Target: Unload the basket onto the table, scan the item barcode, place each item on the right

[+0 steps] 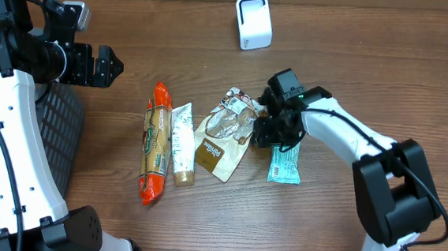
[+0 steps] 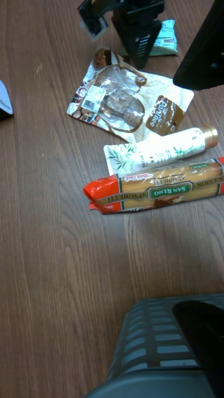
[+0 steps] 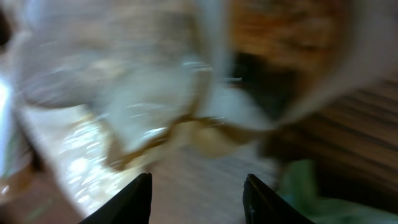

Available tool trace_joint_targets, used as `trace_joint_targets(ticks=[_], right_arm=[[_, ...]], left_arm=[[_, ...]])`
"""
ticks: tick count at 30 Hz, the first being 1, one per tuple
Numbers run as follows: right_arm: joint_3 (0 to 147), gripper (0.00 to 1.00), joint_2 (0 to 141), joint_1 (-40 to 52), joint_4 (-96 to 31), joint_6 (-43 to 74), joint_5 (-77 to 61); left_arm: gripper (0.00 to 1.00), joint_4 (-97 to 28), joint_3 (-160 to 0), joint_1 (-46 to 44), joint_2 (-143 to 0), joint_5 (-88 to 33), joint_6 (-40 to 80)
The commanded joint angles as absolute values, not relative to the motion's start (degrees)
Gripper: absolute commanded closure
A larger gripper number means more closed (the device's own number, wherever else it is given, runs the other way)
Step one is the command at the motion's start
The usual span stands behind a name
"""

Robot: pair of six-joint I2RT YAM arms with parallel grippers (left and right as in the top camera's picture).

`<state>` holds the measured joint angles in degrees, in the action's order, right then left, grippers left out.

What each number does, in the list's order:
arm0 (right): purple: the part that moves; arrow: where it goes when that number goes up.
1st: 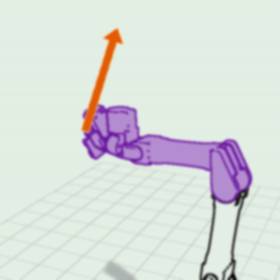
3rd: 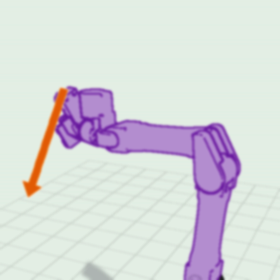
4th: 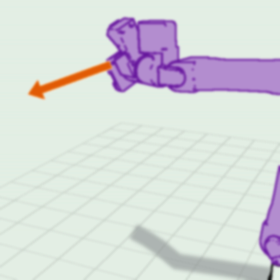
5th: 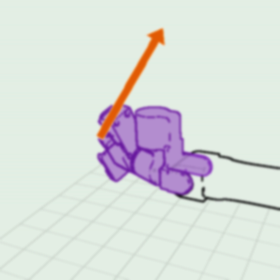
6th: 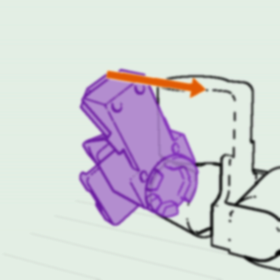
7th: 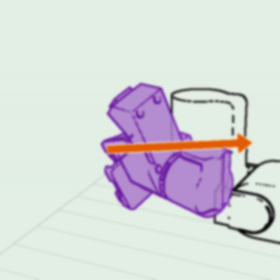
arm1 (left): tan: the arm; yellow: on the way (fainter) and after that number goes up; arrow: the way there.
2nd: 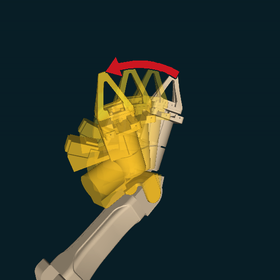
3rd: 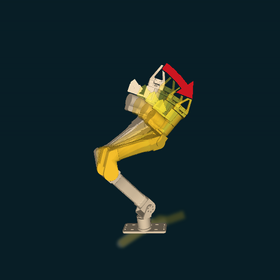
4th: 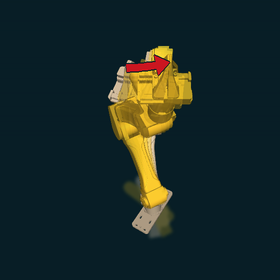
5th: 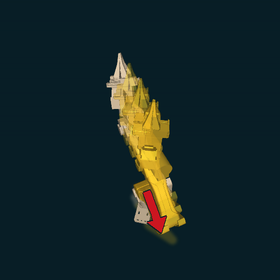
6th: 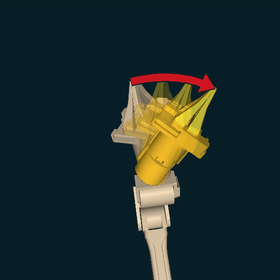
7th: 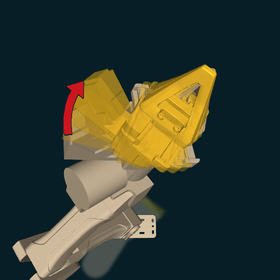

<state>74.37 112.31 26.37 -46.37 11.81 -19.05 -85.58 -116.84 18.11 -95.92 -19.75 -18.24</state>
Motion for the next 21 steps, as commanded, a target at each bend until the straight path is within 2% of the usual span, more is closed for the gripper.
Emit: trace_joint_targets(ticks=[1, 6, 10, 14, 18, 20, 21], right_arm=[[75.0, 0.55, 113.0, 23.4, -46.3, 16.8, -16.5], [77.7, 0.60, 112.9, 16.9, -49.4, 17.3, -16.4], [78.8, 0.60, 112.9, 10.2, -53.1, 19.8, -15.5], [78.8, 0.59, 112.8, 5.5, -56.1, 17.3, -16.2], [79.2, 0.50, 112.2, 1.9, -59.7, 4.9, -22.7], [79.6, 0.39, 112.1, -0.3, -63.2, -4.0, -24.4], [79.6, 0.31, 112.1, -1.4, -64.8, -8.9, -25.2]], left_arm=[[0.00, -85.4, -117.1, 18.0, -96.0, -20.4, -19.5], [0.00, -85.4, -117.1, 18.0, -96.0, -20.4, -19.5], [0.01, -85.4, -117.1, 18.0, -96.0, -20.4, -19.5], [0.00, -85.4, -117.1, 18.0, -96.0, -20.4, -19.5], [0.00, -85.4, -117.1, 18.0, -96.0, -20.4, -19.5], [0.01, -85.4, -117.1, 18.0, -96.0, -20.4, -19.5], [0.00, -85.4, -117.1, 18.0, -96.0, -20.4, -19.5]])
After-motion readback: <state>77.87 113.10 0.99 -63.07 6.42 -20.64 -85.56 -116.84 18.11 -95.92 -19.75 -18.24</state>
